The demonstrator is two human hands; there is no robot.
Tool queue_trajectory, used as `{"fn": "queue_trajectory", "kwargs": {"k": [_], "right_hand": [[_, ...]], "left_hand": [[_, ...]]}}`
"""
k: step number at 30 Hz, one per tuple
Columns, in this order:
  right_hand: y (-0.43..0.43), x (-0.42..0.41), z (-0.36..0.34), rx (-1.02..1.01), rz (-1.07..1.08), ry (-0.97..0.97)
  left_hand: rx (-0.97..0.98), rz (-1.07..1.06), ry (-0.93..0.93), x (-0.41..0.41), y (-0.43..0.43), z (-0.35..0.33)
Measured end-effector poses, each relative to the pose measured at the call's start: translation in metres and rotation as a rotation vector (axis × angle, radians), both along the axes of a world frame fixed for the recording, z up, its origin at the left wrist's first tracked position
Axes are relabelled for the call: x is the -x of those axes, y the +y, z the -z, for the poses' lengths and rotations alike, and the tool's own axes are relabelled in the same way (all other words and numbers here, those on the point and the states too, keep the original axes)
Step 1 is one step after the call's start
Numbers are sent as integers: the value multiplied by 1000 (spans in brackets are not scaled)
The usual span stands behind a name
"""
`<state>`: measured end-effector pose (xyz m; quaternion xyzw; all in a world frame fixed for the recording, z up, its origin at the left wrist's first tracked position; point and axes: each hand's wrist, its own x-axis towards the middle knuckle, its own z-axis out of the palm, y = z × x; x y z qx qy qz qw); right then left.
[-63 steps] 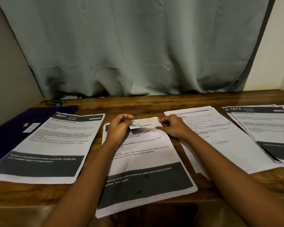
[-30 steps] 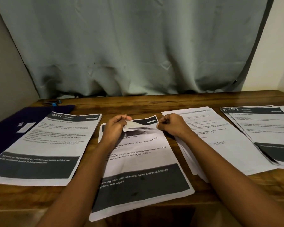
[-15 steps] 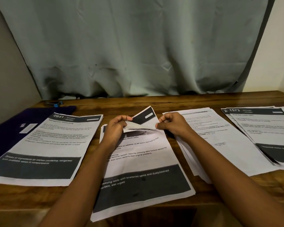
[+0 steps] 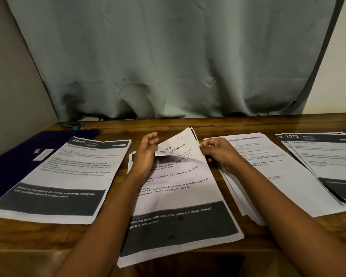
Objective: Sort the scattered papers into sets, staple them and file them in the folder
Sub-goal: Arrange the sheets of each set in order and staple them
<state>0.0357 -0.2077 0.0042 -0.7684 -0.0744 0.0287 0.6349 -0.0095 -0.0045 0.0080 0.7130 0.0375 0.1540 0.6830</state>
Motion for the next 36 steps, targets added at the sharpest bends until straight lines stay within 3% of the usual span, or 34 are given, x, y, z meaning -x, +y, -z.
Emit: {"fn": "queue_trajectory", "kwargs": {"k": [5,9,12,14,21,29,36], "right_hand": [[1,2,1,-25,23,-31],[4,4,1,63,203,-326],[7,7,-1,60,261,-408],[7,5,1,32,292,-396],[9,3,5,-12,251,-283],[13,5,4,-1,136,-100],[13,20,-10,-145,-110,-4]], "left_hand": [[-52,0,12,4,2,-1],[-298,-72,51,9,4,-3],[-275,-84,30,12,4,-5],[-230,-70,32,15,4,-5],[-334,-3,-65,4,9,3],[-528,59,-46,-6,13,17],[-408,70,-70,-9,14,19]]}}
